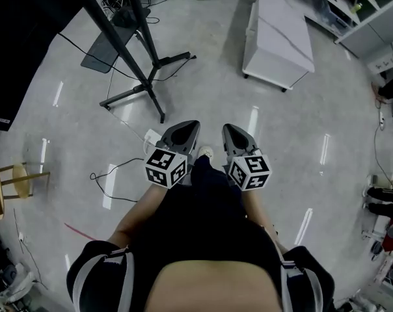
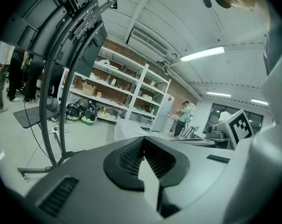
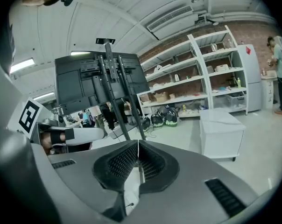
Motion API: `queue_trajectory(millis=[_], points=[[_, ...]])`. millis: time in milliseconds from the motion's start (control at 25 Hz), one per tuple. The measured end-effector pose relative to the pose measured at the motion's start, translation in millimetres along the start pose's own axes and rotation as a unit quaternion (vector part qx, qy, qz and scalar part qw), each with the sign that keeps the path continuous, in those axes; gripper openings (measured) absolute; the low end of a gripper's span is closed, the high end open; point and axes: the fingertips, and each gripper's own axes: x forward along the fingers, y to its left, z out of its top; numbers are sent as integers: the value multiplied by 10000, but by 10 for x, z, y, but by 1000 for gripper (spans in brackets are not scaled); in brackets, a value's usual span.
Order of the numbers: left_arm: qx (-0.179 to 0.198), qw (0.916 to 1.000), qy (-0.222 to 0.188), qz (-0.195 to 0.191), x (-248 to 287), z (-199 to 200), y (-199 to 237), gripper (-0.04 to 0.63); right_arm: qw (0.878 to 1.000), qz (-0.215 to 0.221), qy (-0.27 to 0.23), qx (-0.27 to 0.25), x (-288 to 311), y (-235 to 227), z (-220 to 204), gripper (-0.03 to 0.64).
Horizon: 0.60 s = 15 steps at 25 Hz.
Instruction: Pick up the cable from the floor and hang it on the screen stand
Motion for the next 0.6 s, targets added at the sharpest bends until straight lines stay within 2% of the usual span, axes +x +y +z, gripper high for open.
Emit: queue_trajectory(millis=[280, 600], points=[[-85, 9992, -38, 396, 668, 220, 248, 6, 9989, 423, 145, -145, 441, -544, 334, 23], [-217, 9983, -3, 533, 1111, 231, 370, 6, 9955, 864, 371, -134, 812, -779, 333, 23]])
